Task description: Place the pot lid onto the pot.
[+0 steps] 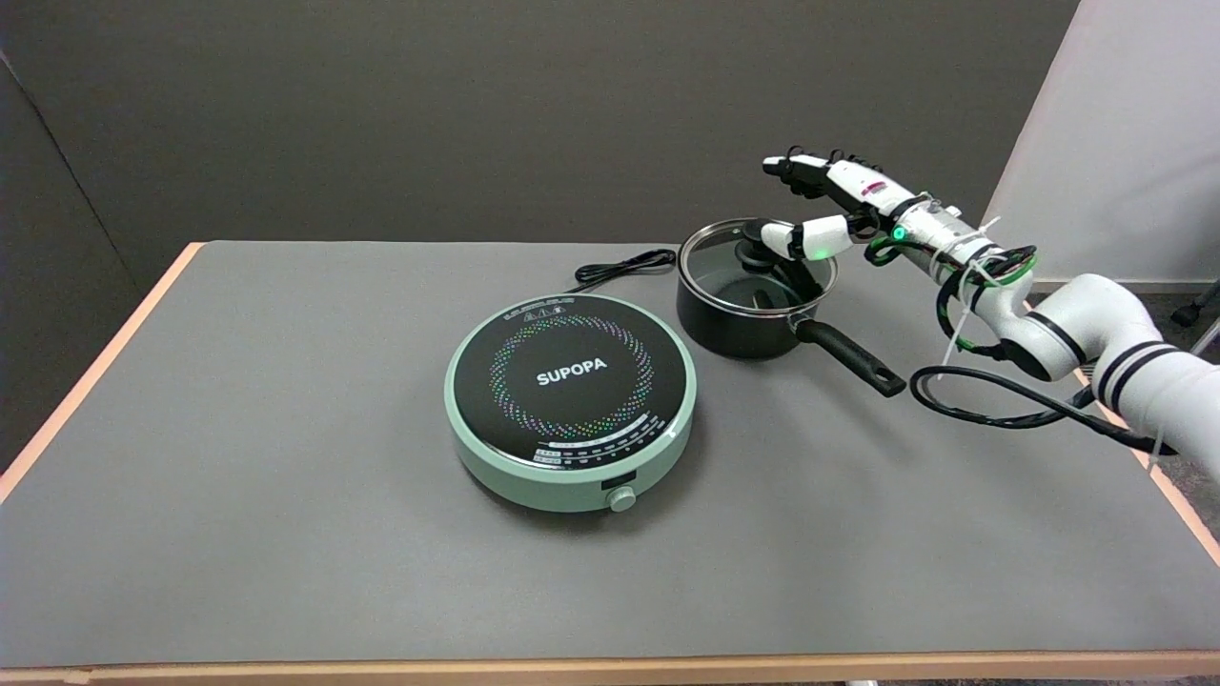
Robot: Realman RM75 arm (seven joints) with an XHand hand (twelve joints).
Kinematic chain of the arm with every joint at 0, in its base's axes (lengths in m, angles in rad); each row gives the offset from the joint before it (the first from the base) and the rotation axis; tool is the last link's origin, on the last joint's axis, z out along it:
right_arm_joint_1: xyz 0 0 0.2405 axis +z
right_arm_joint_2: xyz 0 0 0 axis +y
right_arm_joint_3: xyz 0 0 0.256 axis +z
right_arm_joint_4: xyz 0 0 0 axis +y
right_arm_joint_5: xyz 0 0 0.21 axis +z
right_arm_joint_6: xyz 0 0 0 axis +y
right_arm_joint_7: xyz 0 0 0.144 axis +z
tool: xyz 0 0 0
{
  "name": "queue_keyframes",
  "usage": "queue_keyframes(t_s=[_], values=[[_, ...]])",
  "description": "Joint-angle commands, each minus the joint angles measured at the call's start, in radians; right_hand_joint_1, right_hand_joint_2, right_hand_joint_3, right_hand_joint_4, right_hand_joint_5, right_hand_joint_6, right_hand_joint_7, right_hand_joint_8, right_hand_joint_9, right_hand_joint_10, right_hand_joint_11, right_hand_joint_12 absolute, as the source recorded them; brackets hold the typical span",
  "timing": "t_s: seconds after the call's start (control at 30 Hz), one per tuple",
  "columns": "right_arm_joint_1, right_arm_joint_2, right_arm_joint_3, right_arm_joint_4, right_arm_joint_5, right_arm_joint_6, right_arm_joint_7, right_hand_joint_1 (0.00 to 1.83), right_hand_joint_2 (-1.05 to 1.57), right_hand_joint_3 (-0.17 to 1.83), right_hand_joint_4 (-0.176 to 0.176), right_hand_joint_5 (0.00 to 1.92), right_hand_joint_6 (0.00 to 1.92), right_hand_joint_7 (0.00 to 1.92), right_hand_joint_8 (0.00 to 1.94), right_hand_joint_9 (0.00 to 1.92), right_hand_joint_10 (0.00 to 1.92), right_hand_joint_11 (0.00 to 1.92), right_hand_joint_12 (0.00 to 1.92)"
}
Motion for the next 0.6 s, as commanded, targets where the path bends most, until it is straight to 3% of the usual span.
queue_keyframes(t_s=[0.03,0.33,0.6], values=[[-0.050,0.038,0.004,-0.047,0.001,0.001,-0.001,0.58,0.48,0.95,0.107,0.36,0.16,0.38,0.15,0.43,0.25,0.31,0.59],[-0.060,0.042,0.017,-0.027,0.001,0.009,-0.001,0.53,0.52,0.99,0.121,0.41,0.21,0.44,0.19,0.45,0.31,0.32,0.63],[-0.133,0.065,0.118,-0.015,0.003,0.008,-0.001,0.52,0.52,0.98,0.123,0.42,0.21,0.46,0.20,0.46,0.31,0.33,0.64]])
